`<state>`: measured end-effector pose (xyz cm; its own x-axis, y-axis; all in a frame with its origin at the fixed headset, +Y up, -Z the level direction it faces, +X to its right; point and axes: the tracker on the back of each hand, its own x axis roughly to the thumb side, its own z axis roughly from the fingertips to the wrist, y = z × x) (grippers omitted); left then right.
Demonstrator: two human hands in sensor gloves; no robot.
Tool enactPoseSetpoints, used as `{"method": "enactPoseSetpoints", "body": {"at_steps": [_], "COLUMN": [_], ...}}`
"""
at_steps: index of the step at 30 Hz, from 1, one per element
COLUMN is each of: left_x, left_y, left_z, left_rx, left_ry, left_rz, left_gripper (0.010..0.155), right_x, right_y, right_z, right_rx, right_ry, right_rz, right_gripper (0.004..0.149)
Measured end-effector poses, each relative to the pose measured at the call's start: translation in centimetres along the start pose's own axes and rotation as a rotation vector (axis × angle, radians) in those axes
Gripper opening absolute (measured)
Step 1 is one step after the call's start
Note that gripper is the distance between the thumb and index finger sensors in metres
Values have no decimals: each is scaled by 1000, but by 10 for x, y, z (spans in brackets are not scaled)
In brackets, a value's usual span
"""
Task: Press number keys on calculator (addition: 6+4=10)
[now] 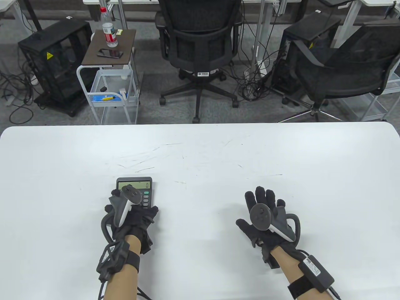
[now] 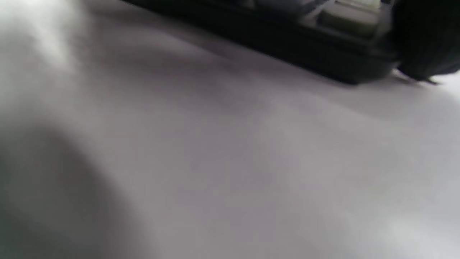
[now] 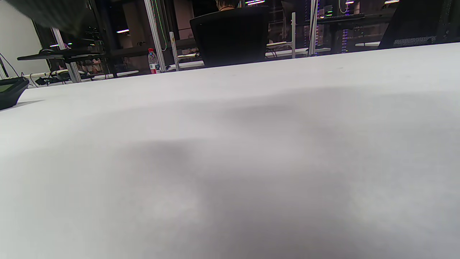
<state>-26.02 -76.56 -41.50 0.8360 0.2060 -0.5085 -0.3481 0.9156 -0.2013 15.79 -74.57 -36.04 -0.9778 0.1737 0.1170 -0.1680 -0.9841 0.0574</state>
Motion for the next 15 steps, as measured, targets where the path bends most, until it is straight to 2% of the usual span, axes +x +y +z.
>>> {"method": "enactPoseSetpoints", "body": {"at_steps": [3,7,11,15], "left_x": [4,8,21,50], "left_y": [2,2,0,-9], "left_z": [0,7,25,54], "left_rx": [76,126,150,130], "left_ry": [0,-2,-36,-93], "left_rz": [-14,-12,-41,14], "left_gripper": [115,117,116,115], "right_x": [1,2,0,-3], "right_y": [1,0,-3,-4], "right_z": [0,1,2,2], "right_rx": [2,-2,-17,-22], "right_ry": [-2,-7,-2,10], "right_rz": [4,-2,-20,-25], "right_gripper": [91,90,90,90]}}
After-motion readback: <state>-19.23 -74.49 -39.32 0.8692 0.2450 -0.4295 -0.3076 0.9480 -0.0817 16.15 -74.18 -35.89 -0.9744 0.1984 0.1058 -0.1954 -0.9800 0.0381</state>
